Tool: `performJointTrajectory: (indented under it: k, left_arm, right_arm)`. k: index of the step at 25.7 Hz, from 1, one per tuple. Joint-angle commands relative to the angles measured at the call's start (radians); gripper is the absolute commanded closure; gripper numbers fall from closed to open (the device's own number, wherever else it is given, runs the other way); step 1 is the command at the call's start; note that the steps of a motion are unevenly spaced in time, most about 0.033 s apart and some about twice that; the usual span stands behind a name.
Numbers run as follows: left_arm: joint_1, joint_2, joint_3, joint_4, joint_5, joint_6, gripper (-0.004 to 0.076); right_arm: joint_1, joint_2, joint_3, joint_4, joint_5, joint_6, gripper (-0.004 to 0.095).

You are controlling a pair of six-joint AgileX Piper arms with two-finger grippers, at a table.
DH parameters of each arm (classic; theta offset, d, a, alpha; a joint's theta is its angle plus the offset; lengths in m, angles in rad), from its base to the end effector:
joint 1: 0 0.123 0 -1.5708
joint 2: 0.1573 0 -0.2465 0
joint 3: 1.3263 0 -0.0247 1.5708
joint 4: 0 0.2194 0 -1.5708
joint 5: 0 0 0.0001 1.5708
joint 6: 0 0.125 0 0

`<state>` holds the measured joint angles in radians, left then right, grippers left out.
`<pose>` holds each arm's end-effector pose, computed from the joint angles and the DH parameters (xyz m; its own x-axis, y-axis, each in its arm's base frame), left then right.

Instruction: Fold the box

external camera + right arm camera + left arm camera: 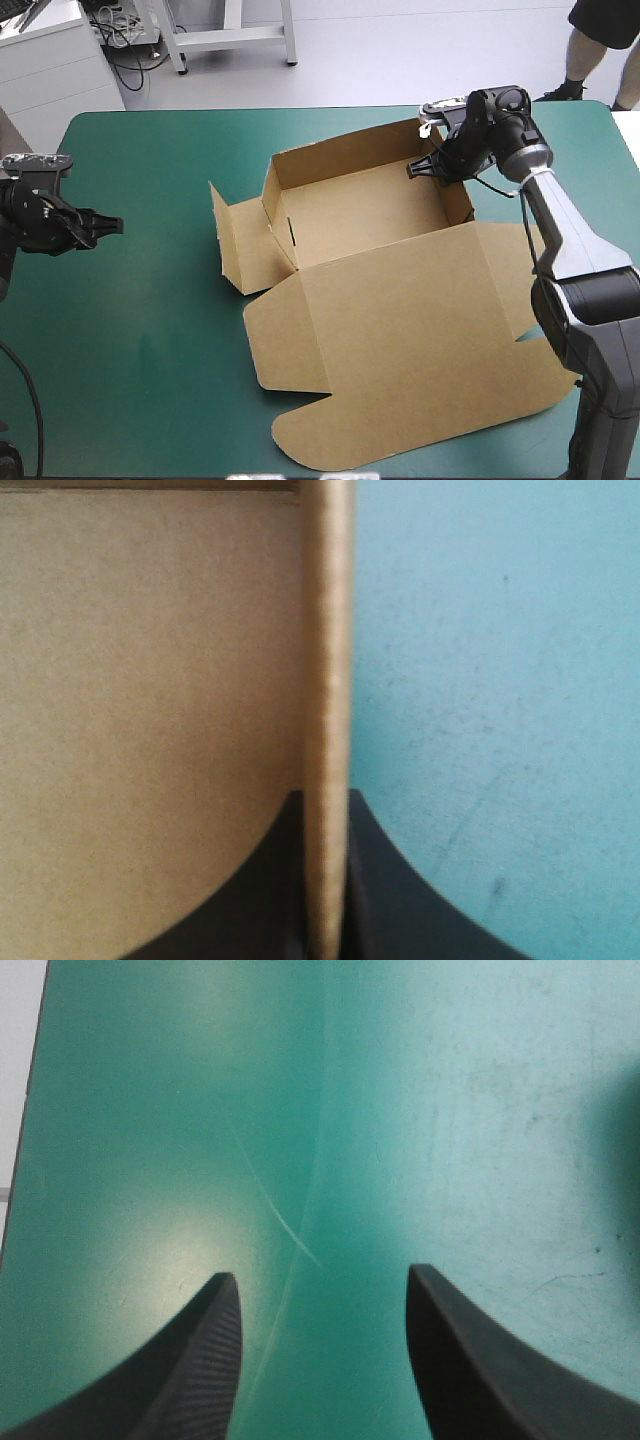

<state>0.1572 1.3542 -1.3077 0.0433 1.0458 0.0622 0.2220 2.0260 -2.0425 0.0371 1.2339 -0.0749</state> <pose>0.2664 0.0470 0.2972 -0.8454 -0.0492 -0.5318 -0.1058 0.9914 0.0764 0.3996 0.0947 0.2589 -0.8658 -0.2596 -0.4278 -0.2894 0.9572 0.0049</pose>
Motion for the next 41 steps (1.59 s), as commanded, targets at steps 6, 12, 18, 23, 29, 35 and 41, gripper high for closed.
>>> performJointTrajectory:
  k: [6,12,18,23,29,35,41]
  left_arm:
    - [-0.001,-0.031,-0.026,-0.001,-0.055,0.000,0.0379]
    - [-0.001,-0.031,-0.024,-0.008,-0.055,0.030,0.0380]
    - [-0.001,-0.031,-0.022,-0.101,-0.097,0.037,0.0380]
    - [-0.001,-0.031,-0.002,-0.267,-0.164,0.091,0.0380]
    - [-0.001,0.005,0.069,-0.608,-0.199,0.271,0.0380]
    - [-0.001,0.061,0.117,-0.950,-0.120,0.477,0.0380]
    - [-0.001,0.069,0.117,-1.346,0.026,0.682,0.0414]
  right_arm:
    - [-0.010,-0.200,-0.036,-0.001,0.009,-0.002,0.0917]
    - [-0.054,-0.301,-0.036,0.054,0.012,-0.010,0.0931]
    - [-0.149,-0.395,-0.026,0.245,0.012,-0.055,0.0931]
    - [-0.184,-0.457,0.055,0.326,-0.002,-0.093,0.0931]
    - [-0.184,-0.544,0.288,0.507,-0.125,-0.185,0.0930]
    - [-0.184,-0.545,0.322,0.548,-0.164,-0.212,0.0930]
    - [-0.184,-0.524,0.322,0.544,-0.191,-0.218,0.0930]
